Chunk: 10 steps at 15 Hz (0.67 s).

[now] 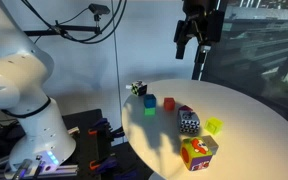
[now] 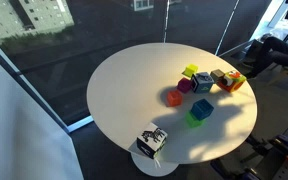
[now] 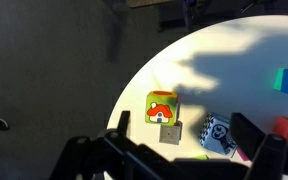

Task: Put the blue block on the orange block

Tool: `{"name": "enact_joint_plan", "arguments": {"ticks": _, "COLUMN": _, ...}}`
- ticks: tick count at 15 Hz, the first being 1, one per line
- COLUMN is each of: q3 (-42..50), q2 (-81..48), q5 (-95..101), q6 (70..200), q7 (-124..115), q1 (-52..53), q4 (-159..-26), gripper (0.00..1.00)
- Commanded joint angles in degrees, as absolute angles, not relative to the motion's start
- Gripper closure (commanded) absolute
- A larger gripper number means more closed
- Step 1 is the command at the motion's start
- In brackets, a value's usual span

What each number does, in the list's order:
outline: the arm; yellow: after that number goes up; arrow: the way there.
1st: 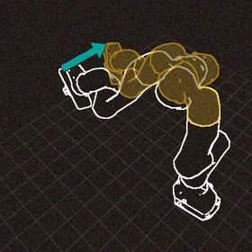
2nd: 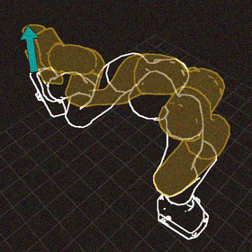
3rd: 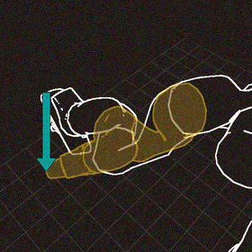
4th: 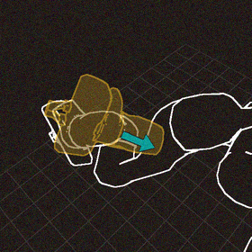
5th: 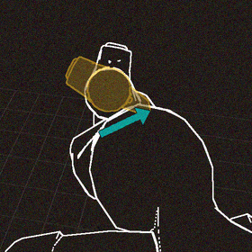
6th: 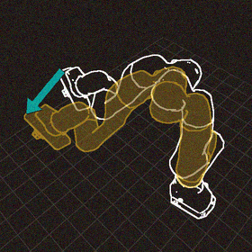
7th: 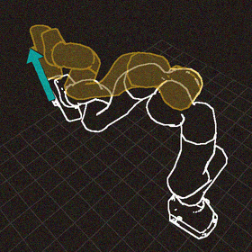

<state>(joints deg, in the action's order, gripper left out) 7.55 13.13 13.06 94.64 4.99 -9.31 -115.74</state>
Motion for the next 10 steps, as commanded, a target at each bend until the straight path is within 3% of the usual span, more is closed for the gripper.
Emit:
{"name": "enact_joint_plan", "arguments": {"ticks": 1, "q3": 8.0, "q2": 13.1, "q5": 13.1, "q6": 94.4, "q7": 4.9, "q1": -8.8, "q4": -115.5, "gripper": 0.00}}
{"name": "enact_joint_plan", "arguments": {"ticks": 10, "q3": 7.6, "q2": 12.5, "q5": 13.1, "q6": 94.6, "q7": 4.7, "q1": -8.3, "q4": -116.1, "gripper": 0.00}}
